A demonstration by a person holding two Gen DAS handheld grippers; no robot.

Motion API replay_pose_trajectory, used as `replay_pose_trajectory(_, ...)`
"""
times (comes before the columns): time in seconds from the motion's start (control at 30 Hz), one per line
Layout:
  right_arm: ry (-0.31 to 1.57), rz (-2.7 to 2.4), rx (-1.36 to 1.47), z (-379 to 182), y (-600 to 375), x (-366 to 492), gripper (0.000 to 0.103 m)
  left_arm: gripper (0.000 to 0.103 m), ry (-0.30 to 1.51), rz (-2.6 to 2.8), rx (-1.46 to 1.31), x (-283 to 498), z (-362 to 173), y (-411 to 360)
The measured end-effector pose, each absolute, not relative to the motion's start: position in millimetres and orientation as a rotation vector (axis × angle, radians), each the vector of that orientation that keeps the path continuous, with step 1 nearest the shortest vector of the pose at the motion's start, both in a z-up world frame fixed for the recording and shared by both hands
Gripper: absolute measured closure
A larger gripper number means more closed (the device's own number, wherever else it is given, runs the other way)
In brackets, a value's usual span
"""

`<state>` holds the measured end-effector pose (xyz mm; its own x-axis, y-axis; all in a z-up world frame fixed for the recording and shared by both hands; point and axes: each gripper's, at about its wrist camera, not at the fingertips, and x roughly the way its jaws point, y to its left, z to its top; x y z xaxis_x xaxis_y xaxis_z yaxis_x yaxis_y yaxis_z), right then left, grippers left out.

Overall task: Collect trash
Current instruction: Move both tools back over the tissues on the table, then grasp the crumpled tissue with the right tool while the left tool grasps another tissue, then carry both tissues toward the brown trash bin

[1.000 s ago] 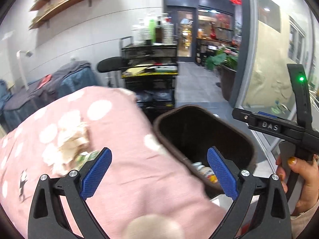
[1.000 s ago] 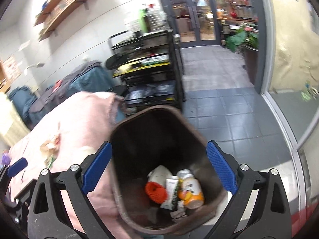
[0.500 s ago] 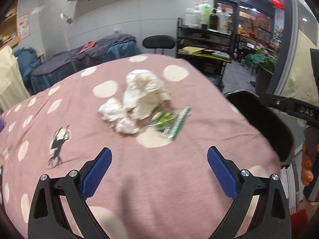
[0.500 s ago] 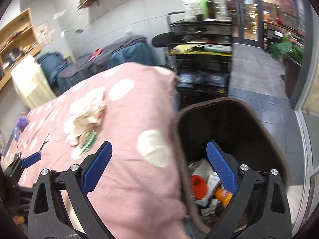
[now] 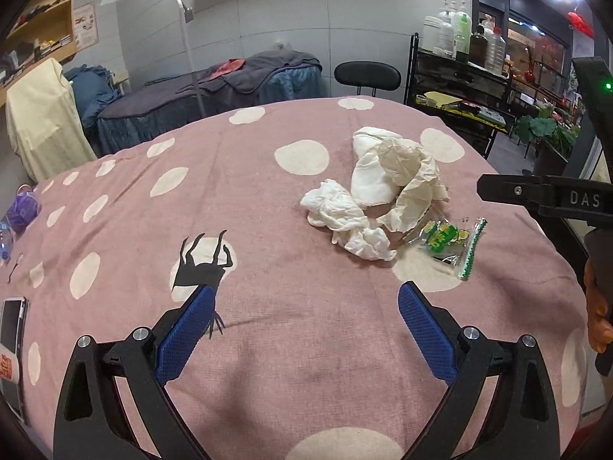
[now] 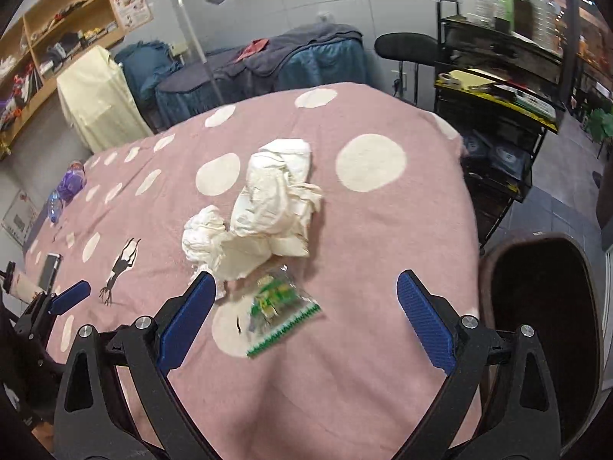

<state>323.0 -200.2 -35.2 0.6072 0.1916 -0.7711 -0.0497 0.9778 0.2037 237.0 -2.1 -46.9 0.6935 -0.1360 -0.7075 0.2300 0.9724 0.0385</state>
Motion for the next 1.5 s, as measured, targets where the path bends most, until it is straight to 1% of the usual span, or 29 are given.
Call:
replay_pose_trajectory(0.23, 0.965, 0.145, 0.093, -42, -168, 364, 0.009, 0.008, 0.785, -0.196, 0.147, 252, -48, 8)
replay_pose_trajectory(0.3, 0.976, 0.142, 0.069, -45, -162, 375, 0.011, 0.008, 0.79, -0.204, 0.143, 256, -48, 9)
replay_pose_trajectory(0.37, 0.992, 0.135, 0.056, -49, -159, 385, 0.02, 0.008, 0.795, -0.212, 0.138, 261, -48, 9)
replay_pose_trajectory(0.4, 1.002, 0.133, 0.057, -52, -159, 390, 0.022, 0.008, 0.799, -0.215, 0.134, 263, -49, 8)
replay_pose_trajectory(0.43, 1.013, 0.132, 0.06, -55, -160, 395, 0.027, 0.008, 0.805, -0.22, 0.129, 267, -50, 8)
replay_pose_trajectory(0.5, 1.034, 0.133, 0.071, -61, -162, 401, 0.042, 0.008, 0.823, -0.236, 0.112, 275, -52, 6)
replay_pose_trajectory(0.53, 1.043, 0.137, 0.078, -64, -164, 404, 0.058, 0.008, 0.832, -0.246, 0.098, 279, -53, 5)
replay_pose_trajectory(0.57, 1.049, 0.146, 0.092, -66, -166, 406, 0.061, 0.008, 0.842, -0.257, 0.08, 284, -53, 4)
replay_pose_trajectory(0.67, 1.023, 0.151, 0.145, -62, -175, 402, 0.065, 0.008, 0.856, -0.281, 0.051, 297, -53, -5)
replay_pose_trajectory(0.8, 0.978, 0.169, 0.198, -49, -186, 389, 0.065, 0.008, 0.881, -0.295, 0.074, 317, -59, -23)
replay_pose_trajectory(1.03, 0.897, 0.134, 0.183, -29, -201, 366, 0.065, 0.009, 0.941, -0.288, 0.09, 344, -77, -44)
replay_pose_trajectory(1.1, 0.882, 0.135, 0.199, -26, -206, 360, 0.065, 0.018, 0.964, -0.293, 0.084, 350, -82, -46)
replay_pose_trajectory(1.17, 0.858, 0.125, 0.216, -23, -213, 353, 0.065, 0.034, 0.983, -0.295, 0.076, 353, -85, -47)
replay_pose_trajectory(1.2, 0.842, 0.119, 0.219, -22, -215, 350, 0.065, 0.038, 0.99, -0.293, 0.074, 354, -86, -47)
replay_pose_trajectory(1.27, 0.819, 0.109, 0.229, -19, -221, 345, 0.065, 0.061, 0.992, -0.288, 0.061, 355, -85, -44)
replay_pose_trajectory(1.3, 0.807, 0.109, 0.243, -17, -224, 343, 0.065, 0.066, 0.988, -0.293, 0.05, 355, -84, -42)
replay_pose_trajectory(1.37, 0.796, 0.107, 0.257, -14, -229, 339, 0.065, 0.072, 0.962, -0.296, 0.029, 350, -78, -38)
replay_pose_trajectory(1.5, 0.786, 0.1, 0.262, -10, -233, 330, 0.065, 0.075, 0.904, -0.295, 0.027, 334, -65, -35)
